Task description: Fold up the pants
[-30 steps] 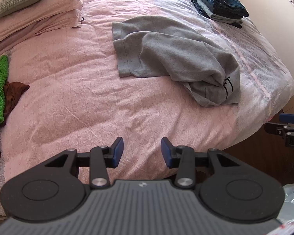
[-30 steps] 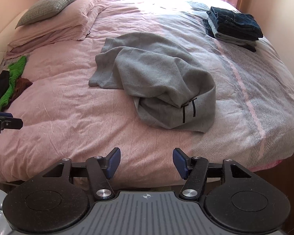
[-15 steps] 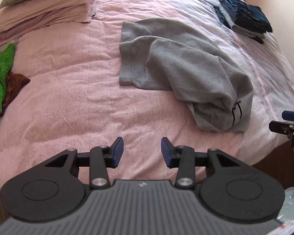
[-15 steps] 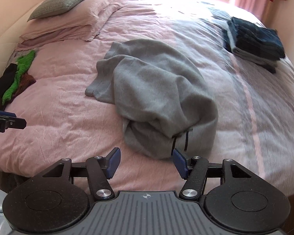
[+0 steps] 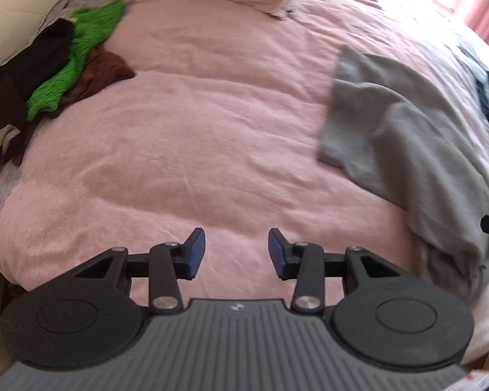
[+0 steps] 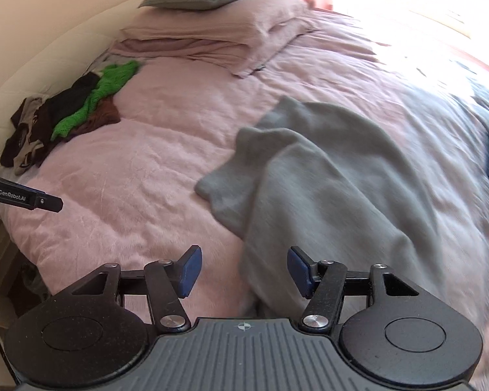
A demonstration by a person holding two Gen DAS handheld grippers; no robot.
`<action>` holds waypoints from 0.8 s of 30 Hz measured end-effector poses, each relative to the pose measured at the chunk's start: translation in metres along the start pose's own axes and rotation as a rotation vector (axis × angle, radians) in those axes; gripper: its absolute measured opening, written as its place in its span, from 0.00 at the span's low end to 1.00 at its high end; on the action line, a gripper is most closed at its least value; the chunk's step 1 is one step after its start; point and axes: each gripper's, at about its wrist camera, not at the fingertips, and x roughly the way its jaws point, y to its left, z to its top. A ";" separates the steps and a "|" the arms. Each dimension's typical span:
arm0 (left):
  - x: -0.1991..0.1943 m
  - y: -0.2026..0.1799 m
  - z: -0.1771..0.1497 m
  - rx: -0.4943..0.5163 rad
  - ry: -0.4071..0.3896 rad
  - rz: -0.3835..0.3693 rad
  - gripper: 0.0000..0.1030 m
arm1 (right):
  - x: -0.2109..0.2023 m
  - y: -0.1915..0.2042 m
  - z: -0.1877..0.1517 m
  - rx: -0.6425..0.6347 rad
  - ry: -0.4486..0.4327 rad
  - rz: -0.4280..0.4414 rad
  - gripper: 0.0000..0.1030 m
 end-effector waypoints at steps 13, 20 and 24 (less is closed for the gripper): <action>0.131 0.075 0.067 0.059 -0.004 -0.028 0.36 | 0.200 0.056 0.026 -0.241 0.072 -0.097 0.55; 0.167 0.069 0.081 0.076 0.035 -0.066 0.36 | 0.263 0.063 0.033 -0.338 0.071 -0.188 0.28; 0.170 0.050 0.096 0.126 0.029 -0.106 0.36 | 0.239 0.050 0.050 -0.266 -0.033 -0.210 0.10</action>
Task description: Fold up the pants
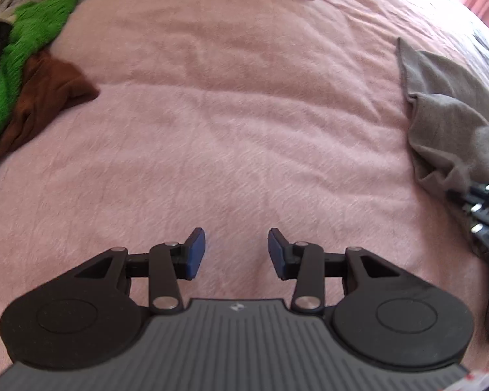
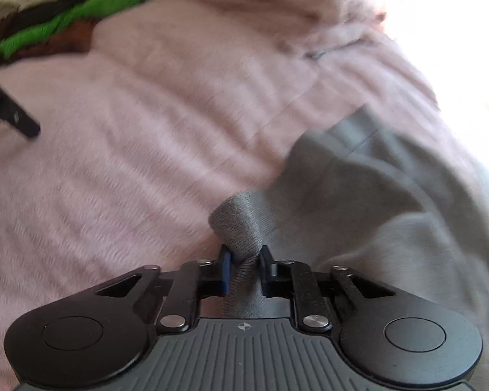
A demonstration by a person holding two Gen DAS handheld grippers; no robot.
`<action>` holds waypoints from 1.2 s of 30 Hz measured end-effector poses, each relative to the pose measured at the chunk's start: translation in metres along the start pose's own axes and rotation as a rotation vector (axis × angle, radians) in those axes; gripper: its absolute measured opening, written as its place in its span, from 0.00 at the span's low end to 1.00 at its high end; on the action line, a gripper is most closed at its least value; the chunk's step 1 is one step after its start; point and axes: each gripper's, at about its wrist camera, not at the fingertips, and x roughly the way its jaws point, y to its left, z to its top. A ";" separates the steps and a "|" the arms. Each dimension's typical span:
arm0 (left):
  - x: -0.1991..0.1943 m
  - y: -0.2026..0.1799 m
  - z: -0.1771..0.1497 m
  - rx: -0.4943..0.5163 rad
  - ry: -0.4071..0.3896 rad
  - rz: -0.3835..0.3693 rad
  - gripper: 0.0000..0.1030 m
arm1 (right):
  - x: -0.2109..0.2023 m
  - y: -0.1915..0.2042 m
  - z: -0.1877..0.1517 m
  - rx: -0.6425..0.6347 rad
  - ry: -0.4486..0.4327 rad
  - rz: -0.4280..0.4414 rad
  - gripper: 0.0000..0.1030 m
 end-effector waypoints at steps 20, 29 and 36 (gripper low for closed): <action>0.049 -0.325 0.194 0.832 -0.123 -0.580 0.41 | -0.234 -0.244 -0.136 1.122 -0.124 -0.309 0.10; 0.108 -0.474 0.230 1.174 -0.011 -0.654 0.56 | -0.187 -0.244 -0.243 1.688 -0.062 -0.130 0.20; 0.175 -0.504 0.247 1.187 0.154 -0.587 0.68 | -0.180 -0.233 -0.267 1.811 -0.156 -0.014 0.40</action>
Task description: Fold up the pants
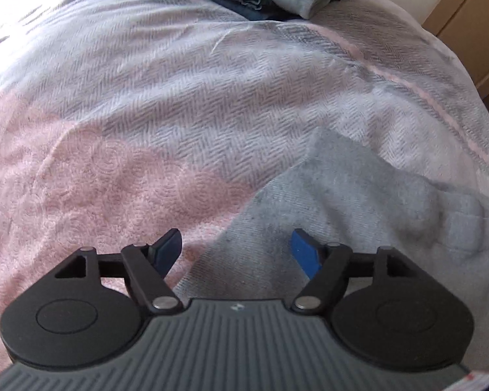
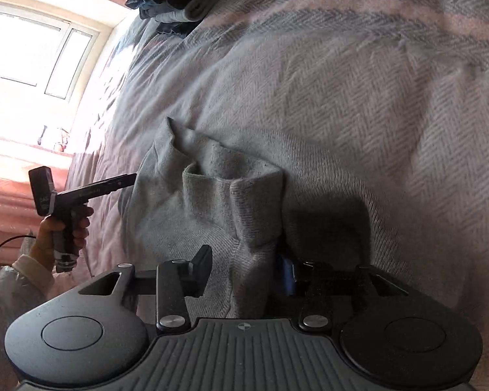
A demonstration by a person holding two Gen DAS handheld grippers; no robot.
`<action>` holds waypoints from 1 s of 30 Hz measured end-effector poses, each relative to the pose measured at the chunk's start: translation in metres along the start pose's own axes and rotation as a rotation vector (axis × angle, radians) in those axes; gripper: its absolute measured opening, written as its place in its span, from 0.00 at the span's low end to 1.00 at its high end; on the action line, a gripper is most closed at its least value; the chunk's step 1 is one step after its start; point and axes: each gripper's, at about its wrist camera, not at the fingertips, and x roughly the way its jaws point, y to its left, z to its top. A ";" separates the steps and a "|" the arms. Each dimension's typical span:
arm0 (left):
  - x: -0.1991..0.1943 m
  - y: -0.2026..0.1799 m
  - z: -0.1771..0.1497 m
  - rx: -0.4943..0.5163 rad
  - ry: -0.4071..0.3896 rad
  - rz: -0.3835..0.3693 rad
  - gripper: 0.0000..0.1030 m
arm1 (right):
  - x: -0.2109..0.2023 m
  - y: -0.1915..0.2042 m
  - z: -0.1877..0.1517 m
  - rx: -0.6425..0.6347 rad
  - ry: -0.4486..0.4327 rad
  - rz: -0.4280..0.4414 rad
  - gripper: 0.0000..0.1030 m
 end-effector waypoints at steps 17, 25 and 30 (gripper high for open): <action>-0.175 -0.113 -0.077 -0.134 -0.459 0.177 0.13 | -0.061 0.099 0.005 -0.493 -0.297 0.062 0.02; -0.360 -0.188 -0.127 -0.327 -0.758 0.356 0.05 | -0.183 0.210 0.031 -0.721 -0.611 0.373 0.01; -0.456 -0.280 -0.165 -0.352 -0.919 0.515 0.05 | -0.259 0.251 0.016 -0.846 -0.666 0.567 0.01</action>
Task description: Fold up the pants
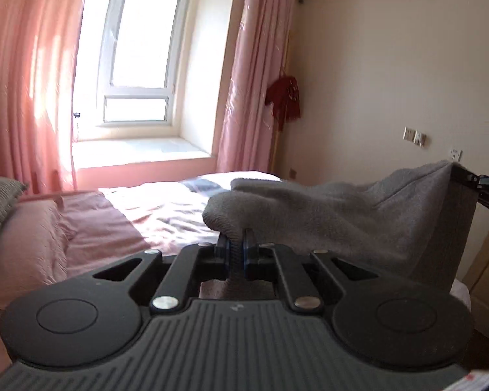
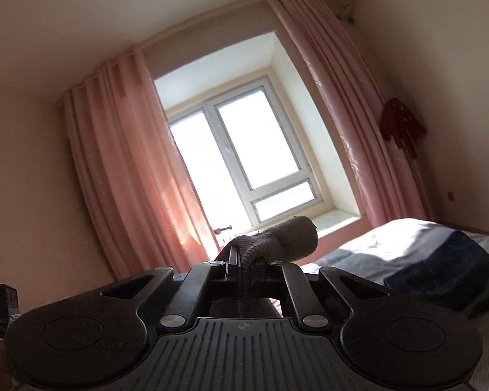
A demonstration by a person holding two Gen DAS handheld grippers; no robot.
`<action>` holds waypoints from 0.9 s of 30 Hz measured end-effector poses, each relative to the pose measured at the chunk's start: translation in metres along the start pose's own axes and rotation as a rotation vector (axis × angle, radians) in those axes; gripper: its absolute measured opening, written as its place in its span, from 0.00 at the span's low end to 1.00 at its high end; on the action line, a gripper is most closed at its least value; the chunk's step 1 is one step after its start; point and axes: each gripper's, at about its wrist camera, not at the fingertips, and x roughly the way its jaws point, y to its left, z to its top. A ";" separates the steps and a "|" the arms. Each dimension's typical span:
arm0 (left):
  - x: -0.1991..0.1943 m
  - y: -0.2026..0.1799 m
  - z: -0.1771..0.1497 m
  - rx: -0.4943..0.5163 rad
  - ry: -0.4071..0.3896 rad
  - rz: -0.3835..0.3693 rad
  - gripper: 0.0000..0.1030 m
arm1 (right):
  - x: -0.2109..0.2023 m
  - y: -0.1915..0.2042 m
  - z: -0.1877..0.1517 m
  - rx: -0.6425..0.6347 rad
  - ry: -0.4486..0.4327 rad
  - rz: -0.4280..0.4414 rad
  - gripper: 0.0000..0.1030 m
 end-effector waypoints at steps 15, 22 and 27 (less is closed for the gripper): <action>-0.264 -0.145 0.085 0.033 -0.425 0.321 0.05 | -0.089 0.081 0.144 -0.155 -0.158 0.517 0.01; -0.231 -0.124 0.113 0.034 -0.364 0.383 0.05 | -0.023 0.083 0.147 -0.135 -0.077 0.551 0.01; -0.127 -0.021 0.123 -0.052 -0.223 0.410 0.05 | 0.099 0.070 0.117 -0.074 0.045 0.455 0.01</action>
